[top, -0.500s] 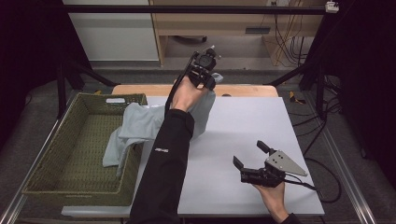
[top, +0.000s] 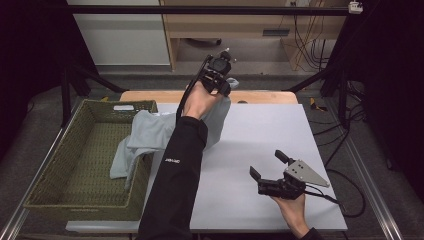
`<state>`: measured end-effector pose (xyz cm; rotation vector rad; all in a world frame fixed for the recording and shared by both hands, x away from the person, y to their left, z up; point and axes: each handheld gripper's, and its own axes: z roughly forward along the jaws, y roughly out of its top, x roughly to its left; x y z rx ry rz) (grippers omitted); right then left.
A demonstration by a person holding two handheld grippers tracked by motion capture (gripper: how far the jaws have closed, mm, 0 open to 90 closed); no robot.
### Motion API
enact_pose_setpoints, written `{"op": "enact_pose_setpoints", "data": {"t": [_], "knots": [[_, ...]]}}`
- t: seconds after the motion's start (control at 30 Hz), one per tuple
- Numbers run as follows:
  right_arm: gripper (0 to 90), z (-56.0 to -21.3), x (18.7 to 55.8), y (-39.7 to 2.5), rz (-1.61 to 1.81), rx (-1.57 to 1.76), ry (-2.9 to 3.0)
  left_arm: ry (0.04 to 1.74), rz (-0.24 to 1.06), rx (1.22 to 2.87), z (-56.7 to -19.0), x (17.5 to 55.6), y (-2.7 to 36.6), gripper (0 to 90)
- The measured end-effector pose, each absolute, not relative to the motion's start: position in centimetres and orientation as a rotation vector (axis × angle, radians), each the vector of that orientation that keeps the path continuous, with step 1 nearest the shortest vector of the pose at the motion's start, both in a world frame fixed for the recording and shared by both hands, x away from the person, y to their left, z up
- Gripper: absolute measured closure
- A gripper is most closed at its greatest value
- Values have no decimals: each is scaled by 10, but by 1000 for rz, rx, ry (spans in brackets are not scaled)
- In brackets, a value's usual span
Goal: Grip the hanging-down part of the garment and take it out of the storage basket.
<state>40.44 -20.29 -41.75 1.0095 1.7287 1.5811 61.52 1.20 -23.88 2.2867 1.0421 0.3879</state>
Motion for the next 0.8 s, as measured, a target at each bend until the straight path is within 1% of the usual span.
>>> {"op": "enact_pose_setpoints", "data": {"t": [0.23,0.5,0.8], "knots": [[4,-413,408,-199,1588,1006,1740,1041,397,2292,-233,614,13,812],[4,-404,420,-192,1601,1001,1746,1029,407,2296,-227,610,13,812],[4,-396,438,-167,1634,960,1767,1021,412,2298,-224,607,16,811]]}}
